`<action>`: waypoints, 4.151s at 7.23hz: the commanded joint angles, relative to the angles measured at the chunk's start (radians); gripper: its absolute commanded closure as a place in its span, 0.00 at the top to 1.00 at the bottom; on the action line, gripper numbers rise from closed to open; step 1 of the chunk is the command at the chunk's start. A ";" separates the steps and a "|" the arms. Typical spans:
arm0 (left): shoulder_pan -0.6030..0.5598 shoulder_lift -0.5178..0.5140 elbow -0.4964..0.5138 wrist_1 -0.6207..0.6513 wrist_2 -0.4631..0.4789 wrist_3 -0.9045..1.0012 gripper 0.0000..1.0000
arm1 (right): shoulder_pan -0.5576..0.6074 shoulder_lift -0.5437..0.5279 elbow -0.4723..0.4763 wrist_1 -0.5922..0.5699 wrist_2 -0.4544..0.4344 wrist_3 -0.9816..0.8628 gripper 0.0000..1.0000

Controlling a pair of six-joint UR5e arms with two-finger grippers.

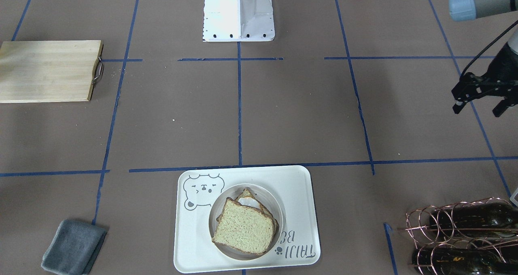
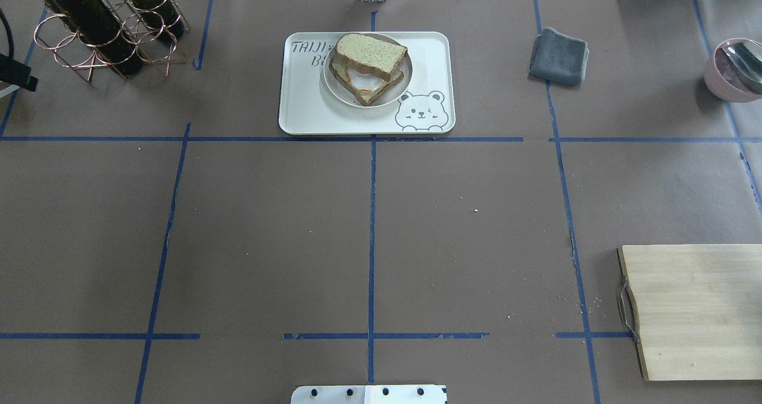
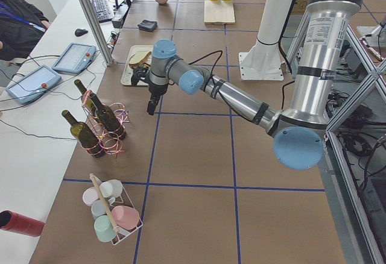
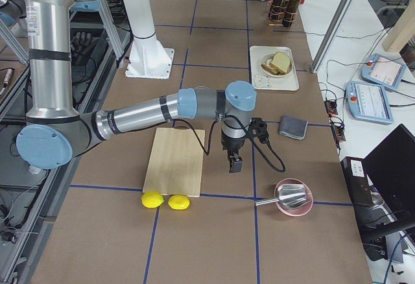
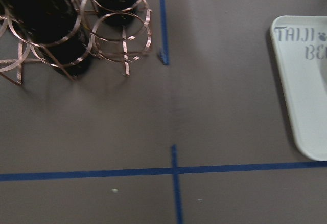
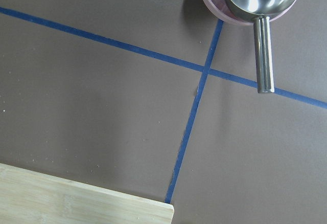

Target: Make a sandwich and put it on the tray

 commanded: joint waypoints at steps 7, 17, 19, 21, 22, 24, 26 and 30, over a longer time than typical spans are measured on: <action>-0.293 0.155 0.258 0.098 -0.195 0.462 1.00 | 0.069 -0.025 -0.152 0.121 0.141 0.070 1.00; -0.296 0.156 0.267 0.101 -0.209 0.455 1.00 | 0.123 -0.048 -0.185 0.166 0.102 0.104 1.00; -0.296 0.155 0.263 0.101 -0.208 0.453 1.00 | 0.123 -0.048 -0.185 0.166 0.102 0.106 1.00; -0.296 0.155 0.263 0.101 -0.209 0.450 1.00 | 0.124 -0.047 -0.185 0.166 0.101 0.106 1.00; -0.296 0.155 0.263 0.101 -0.208 0.450 1.00 | 0.124 -0.047 -0.185 0.166 0.102 0.106 1.00; -0.296 0.155 0.261 0.101 -0.208 0.449 1.00 | 0.124 -0.045 -0.182 0.166 0.102 0.107 1.00; -0.296 0.153 0.260 0.101 -0.208 0.449 1.00 | 0.124 -0.041 -0.183 0.166 0.102 0.106 1.00; -0.296 0.155 0.258 0.101 -0.208 0.449 1.00 | 0.124 -0.034 -0.183 0.168 0.102 0.106 1.00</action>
